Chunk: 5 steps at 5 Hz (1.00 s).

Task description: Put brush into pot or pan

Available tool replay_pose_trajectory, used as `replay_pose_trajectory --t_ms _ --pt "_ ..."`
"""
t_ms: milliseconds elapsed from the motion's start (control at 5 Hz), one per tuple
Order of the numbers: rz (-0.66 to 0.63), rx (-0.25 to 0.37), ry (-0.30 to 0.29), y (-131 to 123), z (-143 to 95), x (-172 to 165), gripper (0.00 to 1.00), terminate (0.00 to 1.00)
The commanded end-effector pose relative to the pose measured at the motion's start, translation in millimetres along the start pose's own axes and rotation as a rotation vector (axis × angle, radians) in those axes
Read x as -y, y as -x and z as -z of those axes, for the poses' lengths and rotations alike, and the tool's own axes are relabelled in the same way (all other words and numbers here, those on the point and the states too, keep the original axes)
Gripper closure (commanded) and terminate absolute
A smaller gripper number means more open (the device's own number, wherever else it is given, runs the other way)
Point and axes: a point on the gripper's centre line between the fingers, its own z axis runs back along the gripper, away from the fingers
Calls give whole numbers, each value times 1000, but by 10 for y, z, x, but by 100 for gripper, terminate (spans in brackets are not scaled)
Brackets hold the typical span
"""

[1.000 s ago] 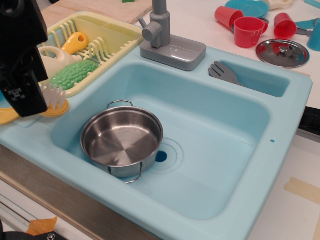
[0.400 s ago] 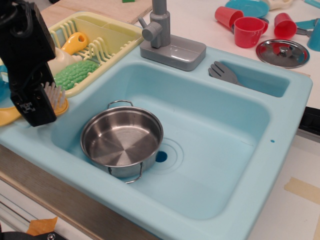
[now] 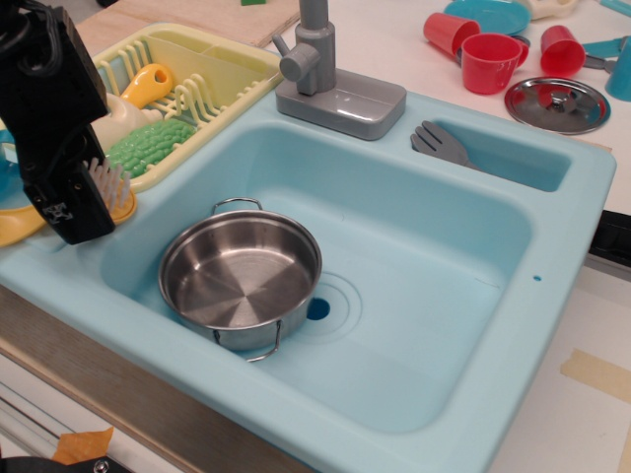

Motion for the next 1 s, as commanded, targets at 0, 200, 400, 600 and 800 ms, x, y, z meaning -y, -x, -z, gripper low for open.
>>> replay_pose_trajectory --t_ms 0,200,400,600,800 --pt "25 13 14 -248 -31 24 100 0" --pt "53 19 42 -457 -47 71 100 0" --pt "65 37 58 -577 -51 144 100 0" --pt "73 40 106 -672 2 206 100 0" --pt "111 64 132 -713 85 236 100 0"
